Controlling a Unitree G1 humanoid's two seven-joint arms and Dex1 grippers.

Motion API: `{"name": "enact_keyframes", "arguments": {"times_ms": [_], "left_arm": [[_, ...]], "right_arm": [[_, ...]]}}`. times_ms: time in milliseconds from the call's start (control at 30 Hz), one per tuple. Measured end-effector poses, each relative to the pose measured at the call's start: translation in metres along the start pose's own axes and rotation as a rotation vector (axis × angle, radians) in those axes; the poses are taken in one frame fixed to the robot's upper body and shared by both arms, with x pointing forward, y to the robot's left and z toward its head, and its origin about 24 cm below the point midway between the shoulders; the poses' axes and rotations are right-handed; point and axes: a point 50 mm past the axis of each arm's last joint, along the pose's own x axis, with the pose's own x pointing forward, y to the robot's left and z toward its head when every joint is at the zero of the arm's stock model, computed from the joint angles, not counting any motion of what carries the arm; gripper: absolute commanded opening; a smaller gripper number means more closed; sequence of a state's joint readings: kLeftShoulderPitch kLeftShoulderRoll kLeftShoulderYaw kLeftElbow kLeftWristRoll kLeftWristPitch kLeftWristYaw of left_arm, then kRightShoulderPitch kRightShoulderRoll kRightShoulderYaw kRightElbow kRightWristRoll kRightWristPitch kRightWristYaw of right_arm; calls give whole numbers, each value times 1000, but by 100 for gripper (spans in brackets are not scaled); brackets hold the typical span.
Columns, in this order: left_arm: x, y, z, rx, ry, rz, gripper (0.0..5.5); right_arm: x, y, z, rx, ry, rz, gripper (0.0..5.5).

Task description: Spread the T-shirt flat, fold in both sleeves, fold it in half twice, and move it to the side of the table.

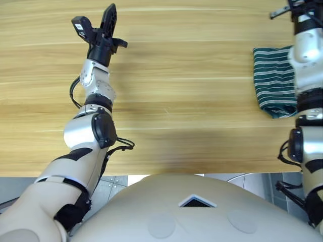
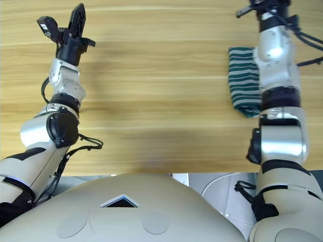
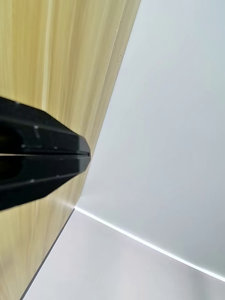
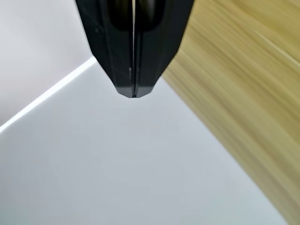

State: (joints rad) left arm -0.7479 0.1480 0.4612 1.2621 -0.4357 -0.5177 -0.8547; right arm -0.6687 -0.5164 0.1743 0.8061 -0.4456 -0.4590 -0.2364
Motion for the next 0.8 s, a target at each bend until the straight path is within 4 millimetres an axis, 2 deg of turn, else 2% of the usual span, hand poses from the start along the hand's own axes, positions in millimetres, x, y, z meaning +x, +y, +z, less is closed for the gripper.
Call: {"name": "enact_keyframes", "arguments": {"times_ms": [67, 100, 167, 233, 300, 433, 467, 567, 800], "left_arm": [[1, 2, -2, 8, 21, 65, 0], [3, 3, -1, 5, 16, 98, 0], [8, 5, 6, -3, -11, 132, 0], [9, 6, 7, -5, -19, 147, 0], [9, 6, 7, -7, -19, 164, 0], [10, 12, 0, -75, 33, 307, 0], [14, 13, -1, -111, 55, 354, 0], [25, 13, 8, -107, 66, 389, 0], [28, 15, 6, -37, 170, 471, 0]], "right_arm": [[2, 43, 15, -29, -29, 75, 1], [0, 63, 22, 28, -39, 118, 1], [-2, 83, 31, 255, -13, 188, 1], [-2, 90, 34, 514, 36, 230, 1], [-1, 92, 29, 731, 100, 265, 1], [-4, 89, 4, 1467, 234, 241, 1], [0, 86, 2, 1590, 234, 207, 1], [10, 80, 7, 1587, 251, 201, 1], [8, 84, 1, 1373, 391, 208, 1]]}}
